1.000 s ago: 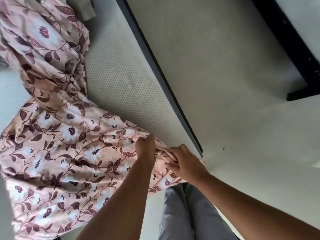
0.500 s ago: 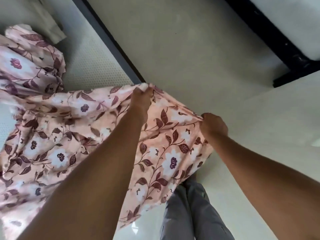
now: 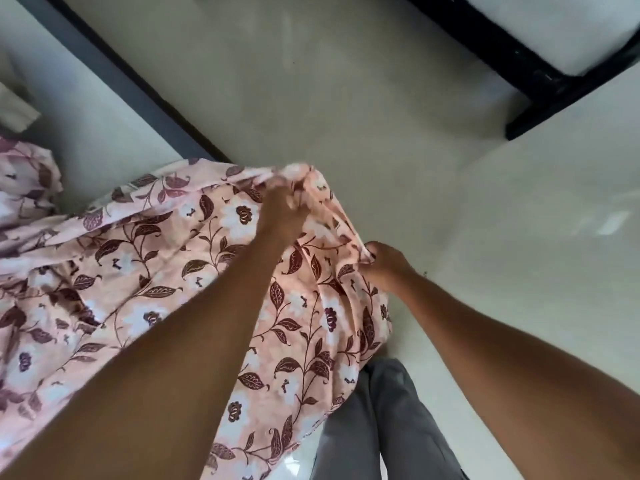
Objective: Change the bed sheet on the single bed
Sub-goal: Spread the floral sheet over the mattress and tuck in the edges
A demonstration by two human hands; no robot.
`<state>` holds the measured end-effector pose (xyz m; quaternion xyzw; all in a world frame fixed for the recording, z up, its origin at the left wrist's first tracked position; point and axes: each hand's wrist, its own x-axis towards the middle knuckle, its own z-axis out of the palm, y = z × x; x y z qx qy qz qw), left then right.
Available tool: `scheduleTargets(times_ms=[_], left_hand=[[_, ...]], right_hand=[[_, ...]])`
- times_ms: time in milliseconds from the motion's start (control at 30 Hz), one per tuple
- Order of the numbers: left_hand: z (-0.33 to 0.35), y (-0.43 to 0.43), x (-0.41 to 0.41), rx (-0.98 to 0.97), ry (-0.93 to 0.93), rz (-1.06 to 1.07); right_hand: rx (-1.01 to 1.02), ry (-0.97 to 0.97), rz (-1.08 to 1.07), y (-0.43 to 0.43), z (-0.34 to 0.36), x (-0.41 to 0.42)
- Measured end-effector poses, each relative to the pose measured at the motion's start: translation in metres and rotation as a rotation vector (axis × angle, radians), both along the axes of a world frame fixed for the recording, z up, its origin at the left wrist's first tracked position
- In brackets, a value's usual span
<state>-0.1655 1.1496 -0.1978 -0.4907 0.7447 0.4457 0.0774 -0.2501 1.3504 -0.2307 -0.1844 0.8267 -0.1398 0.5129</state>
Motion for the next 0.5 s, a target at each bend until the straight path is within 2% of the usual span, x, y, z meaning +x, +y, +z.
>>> scheduleTargets(times_ms=[100,133,233,333,400,500], left_hand=[[-0.016,0.058,0.029,-0.067,-0.095,-0.426],[-0.020,0.076,0.036,-0.089,-0.146,-0.575],[-0.033,0.115,0.050,-0.179,-0.293,-0.911],[-0.048,0.129,0.047,-0.249,-0.400,-0.977],[-0.052,0.120,0.043,-0.251,-0.376,-0.914],[-0.054,0.115,0.039,-0.251,-0.319,-0.877]], right_hand=[[-0.153,-0.091,-0.273,0.021,-0.007,0.022],[-0.139,-0.082,-0.346,0.032,-0.011,0.028],[0.123,0.025,-0.359,0.070,-0.023,0.047],[0.322,-0.131,-0.330,0.106,-0.049,0.068],[0.297,-0.232,-0.453,0.105,-0.050,0.075],[0.262,-0.148,-0.560,0.111,-0.063,0.077]])
